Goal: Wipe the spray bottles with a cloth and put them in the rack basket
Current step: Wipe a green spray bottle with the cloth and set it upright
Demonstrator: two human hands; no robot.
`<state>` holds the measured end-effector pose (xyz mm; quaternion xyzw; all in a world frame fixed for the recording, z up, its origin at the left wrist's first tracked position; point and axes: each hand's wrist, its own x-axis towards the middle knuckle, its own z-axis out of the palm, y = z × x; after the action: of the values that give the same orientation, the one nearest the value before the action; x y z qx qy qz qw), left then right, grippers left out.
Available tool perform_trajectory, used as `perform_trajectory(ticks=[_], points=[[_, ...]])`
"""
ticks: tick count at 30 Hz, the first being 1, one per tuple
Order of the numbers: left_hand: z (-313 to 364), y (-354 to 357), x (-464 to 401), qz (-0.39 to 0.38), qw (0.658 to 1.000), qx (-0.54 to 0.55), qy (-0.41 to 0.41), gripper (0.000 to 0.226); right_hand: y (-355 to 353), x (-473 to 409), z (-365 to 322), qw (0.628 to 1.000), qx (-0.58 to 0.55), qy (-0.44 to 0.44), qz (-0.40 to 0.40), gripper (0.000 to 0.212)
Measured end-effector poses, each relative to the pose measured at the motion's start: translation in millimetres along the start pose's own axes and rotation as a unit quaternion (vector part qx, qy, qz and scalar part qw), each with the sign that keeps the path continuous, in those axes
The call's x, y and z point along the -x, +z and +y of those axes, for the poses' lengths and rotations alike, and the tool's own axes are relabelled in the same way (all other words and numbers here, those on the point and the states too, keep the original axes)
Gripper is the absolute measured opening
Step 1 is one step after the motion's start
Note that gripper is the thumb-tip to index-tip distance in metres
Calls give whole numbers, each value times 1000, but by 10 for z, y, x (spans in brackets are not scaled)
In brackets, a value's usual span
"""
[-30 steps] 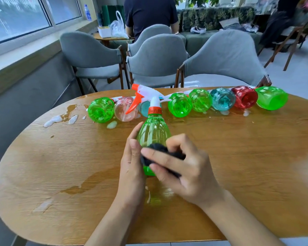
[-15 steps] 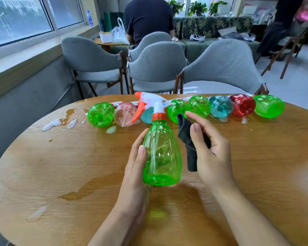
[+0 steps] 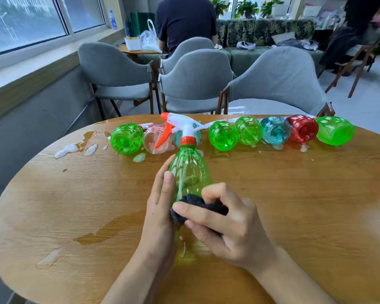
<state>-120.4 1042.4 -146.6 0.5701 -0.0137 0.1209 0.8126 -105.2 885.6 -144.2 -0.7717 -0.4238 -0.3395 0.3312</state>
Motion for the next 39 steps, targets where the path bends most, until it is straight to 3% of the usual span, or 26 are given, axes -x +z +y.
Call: perform_trajectory(ticks=[4, 7, 9, 12, 15, 17, 20, 25, 30, 32, 36, 39], points=[[-49, 69, 54, -42, 998, -46, 15, 51, -136, -188, 175, 988, -44, 128, 77, 29], [-77, 131, 94, -66, 996, -52, 10, 49, -172, -257, 259, 976, -74, 186, 90, 29], [-82, 120, 67, -44, 998, -38, 6, 52, -124, -197, 182, 979, -81, 171, 75, 28], [-50, 29, 1, 6, 1000, 10, -11, 62, -35, -42, 4, 995, -57, 81, 27, 26], [-25, -55, -30, -1, 999, 36, -31, 69, 29, 53, -63, 1000, -3, -5, -2, 24], [-20, -33, -26, -18, 999, 29, -18, 58, 23, 21, -53, 1000, 5, 5, 24, 25], [-42, 52, 27, -39, 999, -19, 1, 56, -63, -141, 43, 989, -31, 98, 102, 25], [-100, 96, 87, -68, 997, -8, -26, 51, -65, -228, 204, 943, -170, 257, 123, 26], [-30, 137, 75, -41, 993, 50, -102, 40, 50, -261, 96, 804, -391, 379, 241, 21], [-56, 133, 52, -37, 992, 39, -111, 42, 76, -245, 97, 810, -371, 382, 246, 19], [-32, 138, 51, -59, 992, 17, -114, 54, 74, -170, 129, 870, -289, 336, 215, 18], [-29, 156, 70, -52, 995, -23, -79, 70, 41, -189, 136, 889, -276, 314, 188, 19]])
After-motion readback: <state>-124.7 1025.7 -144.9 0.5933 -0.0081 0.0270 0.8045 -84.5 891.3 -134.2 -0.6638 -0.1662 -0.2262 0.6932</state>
